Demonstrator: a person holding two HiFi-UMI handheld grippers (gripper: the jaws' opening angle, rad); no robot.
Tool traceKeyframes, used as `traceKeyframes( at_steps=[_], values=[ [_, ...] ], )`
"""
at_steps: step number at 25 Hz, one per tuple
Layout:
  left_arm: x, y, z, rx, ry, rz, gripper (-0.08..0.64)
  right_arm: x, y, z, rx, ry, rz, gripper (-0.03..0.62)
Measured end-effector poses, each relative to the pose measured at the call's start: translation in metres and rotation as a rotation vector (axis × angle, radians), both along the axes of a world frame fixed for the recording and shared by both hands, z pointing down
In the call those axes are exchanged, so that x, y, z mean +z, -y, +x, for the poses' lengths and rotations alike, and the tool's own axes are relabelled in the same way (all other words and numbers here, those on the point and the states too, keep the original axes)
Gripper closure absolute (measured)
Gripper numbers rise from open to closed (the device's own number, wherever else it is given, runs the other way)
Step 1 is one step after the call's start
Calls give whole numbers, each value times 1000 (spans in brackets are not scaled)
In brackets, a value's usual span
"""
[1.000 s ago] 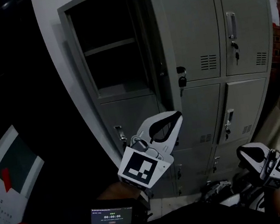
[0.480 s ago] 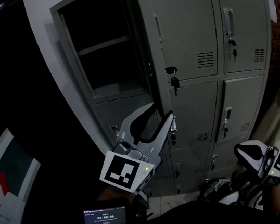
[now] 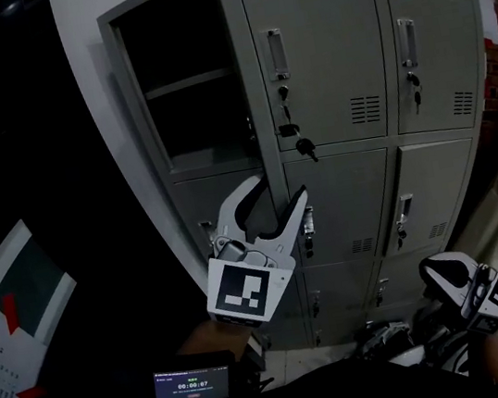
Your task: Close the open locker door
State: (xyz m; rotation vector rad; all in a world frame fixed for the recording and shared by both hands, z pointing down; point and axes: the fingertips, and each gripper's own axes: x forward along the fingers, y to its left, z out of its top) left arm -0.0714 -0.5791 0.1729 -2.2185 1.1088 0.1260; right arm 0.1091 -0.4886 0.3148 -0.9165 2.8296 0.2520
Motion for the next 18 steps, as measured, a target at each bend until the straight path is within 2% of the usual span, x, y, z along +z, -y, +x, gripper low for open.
traceKeyframes(
  at_steps=[3, 7, 12, 18],
  values=[
    [1, -2, -30, -50, -34, -4, 379, 1, 2, -2, -11, -11, -5, 586],
    [2, 4, -79, -164, -53, 8, 383, 1, 5, -10, -29, -26, -5, 586],
    [4, 23, -138, -323, -49, 38, 388, 0, 7, -20, -38, -35, -5, 586],
    [7, 60, -192, -439, -53, 73, 372, 3, 11, -27, -20, -38, -18, 586]
  ],
)
